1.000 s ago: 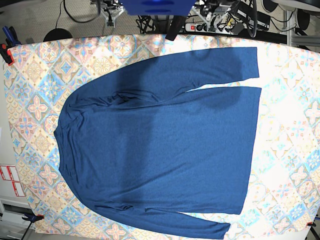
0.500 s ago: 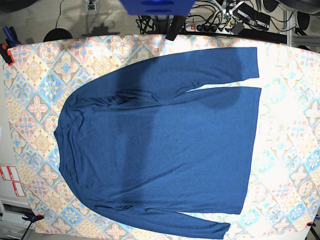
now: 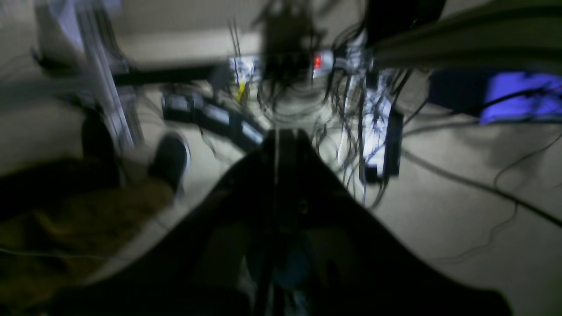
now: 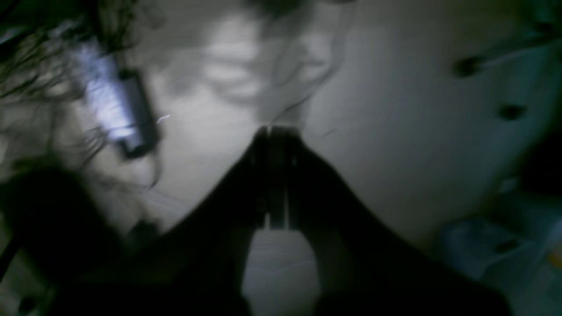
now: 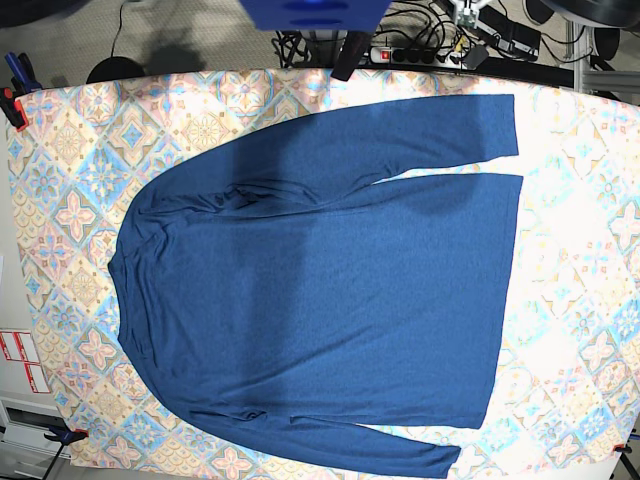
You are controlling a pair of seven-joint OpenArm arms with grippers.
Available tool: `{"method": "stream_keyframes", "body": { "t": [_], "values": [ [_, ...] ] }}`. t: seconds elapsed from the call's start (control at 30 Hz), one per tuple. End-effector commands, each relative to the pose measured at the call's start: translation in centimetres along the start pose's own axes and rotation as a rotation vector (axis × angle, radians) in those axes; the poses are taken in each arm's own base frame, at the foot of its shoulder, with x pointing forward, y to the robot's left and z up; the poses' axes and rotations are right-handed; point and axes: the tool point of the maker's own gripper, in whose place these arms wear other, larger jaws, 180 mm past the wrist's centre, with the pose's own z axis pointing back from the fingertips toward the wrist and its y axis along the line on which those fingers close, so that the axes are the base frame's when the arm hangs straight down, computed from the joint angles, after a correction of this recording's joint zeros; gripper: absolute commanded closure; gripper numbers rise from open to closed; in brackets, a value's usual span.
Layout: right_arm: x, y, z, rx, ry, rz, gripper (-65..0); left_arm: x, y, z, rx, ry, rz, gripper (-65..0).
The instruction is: Fold the T-shirt properly
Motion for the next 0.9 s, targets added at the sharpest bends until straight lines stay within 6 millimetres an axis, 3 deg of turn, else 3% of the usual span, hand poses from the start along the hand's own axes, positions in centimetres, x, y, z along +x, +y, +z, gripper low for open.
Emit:
{"method": "stream_keyframes", "body": {
  "t": [0.0, 0.17, 0.27, 0.43, 0.63, 0.73, 0.87],
  "values": [
    [-0.7, -1.1, 1.0, -0.017, 0.000, 0.008, 0.0, 0.2, 0.1, 1.2, -0.002, -0.019, -0.006, 0.0],
    [1.7, -2.8, 3.5, -0.040, -0.090, 0.038, 0.0, 3.5, -0.3, 4.1, -0.017, -0.116, -0.013, 0.0],
    [4.6, -5.0, 5.3, -0.091, -0.174, 0.042, 0.0, 6.2, -0.3, 6.0, -0.028, -0.189, -0.030, 0.0],
    [9.8, -7.1, 8.1, -0.142, -0.262, 0.061, 0.0, 10.5, 0.2, 7.9, -0.041, -0.248, 0.019, 0.0],
    [16.4, -6.1, 10.8, -0.130, -0.380, 0.077, 0.0, 14.1, 2.9, 6.8, -0.060, -0.205, 0.231, -4.4],
    [18.4, -5.5, 11.5, -0.123, -0.398, 0.072, 0.0, 15.9, 4.3, 6.3, -0.076, -0.227, 0.335, -7.1],
    [20.8, -3.1, 11.1, -0.073, -0.420, 0.057, 0.0, 17.8, 5.4, 6.3, -0.096, -0.279, 0.454, -16.8]
  ]
}}
